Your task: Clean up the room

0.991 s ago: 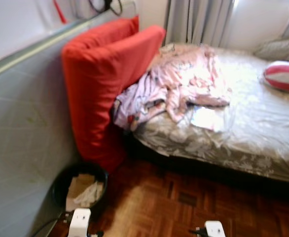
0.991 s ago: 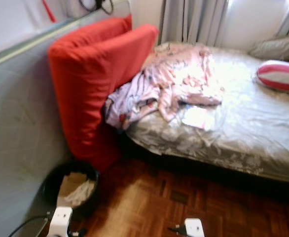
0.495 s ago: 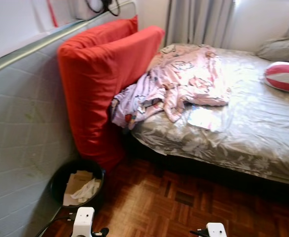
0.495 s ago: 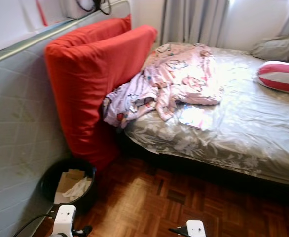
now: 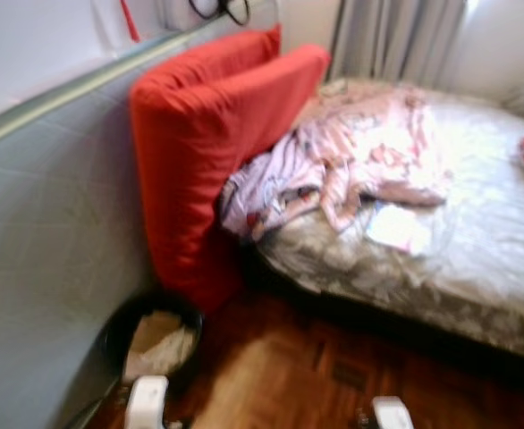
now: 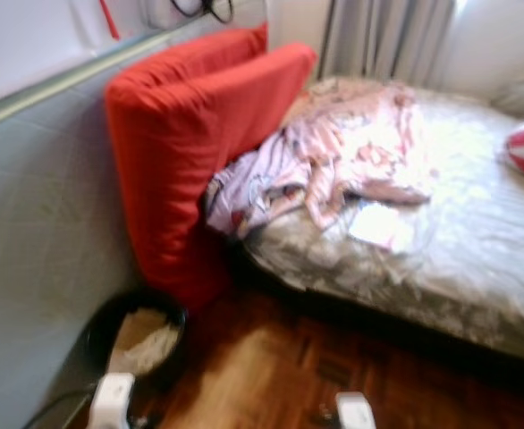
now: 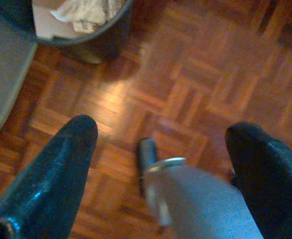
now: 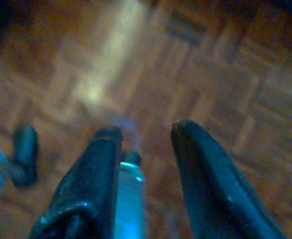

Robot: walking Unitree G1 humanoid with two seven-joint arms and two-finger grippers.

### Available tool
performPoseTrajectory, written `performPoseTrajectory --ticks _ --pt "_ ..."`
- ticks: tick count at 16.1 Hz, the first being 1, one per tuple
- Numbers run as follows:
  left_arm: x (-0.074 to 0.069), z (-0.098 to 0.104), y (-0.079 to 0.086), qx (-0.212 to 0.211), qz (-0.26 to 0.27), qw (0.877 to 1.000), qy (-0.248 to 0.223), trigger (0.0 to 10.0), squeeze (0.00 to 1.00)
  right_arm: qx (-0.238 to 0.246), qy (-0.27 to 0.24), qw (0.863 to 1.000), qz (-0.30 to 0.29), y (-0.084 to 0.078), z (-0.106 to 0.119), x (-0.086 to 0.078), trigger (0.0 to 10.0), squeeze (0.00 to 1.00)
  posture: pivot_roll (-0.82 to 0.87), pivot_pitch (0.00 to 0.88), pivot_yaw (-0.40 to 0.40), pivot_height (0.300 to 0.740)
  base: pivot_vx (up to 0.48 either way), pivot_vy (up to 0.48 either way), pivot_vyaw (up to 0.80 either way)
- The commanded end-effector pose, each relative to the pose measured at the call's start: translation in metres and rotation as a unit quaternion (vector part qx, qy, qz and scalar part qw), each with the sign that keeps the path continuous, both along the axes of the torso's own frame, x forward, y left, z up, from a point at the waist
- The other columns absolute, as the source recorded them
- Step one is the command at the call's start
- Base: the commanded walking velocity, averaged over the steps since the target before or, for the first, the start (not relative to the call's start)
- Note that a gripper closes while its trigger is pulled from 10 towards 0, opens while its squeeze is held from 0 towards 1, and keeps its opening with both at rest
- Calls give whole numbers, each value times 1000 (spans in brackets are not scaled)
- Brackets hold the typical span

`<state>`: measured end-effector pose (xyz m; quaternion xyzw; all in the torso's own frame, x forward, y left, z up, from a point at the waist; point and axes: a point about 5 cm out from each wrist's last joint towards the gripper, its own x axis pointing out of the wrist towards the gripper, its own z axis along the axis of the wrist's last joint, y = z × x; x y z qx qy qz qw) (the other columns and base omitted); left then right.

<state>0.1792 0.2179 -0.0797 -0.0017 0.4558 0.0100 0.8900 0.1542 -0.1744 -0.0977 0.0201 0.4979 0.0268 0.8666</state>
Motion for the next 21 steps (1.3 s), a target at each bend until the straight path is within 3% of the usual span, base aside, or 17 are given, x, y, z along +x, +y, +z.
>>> performPoseTrajectory --ticks 1,9,21 --pt "9 2 -9 -13 0 1000 -12 10000 0 -14 13 1000 -7 -12 -2 -8 10000 0 39 0 -29 740 326 0 0" --pt "8 2 -9 -12 2 1000 -12 10000 0 -12 15 1000 -13 -11 -4 -14 10000 0 40 0 -30 740 333 0 0" --pt "10 3 -10 -15 -2 1000 -13 10000 0 -12 9 1000 -12 -7 -2 -7 10000 0 41 0 -27 740 341 0 0"
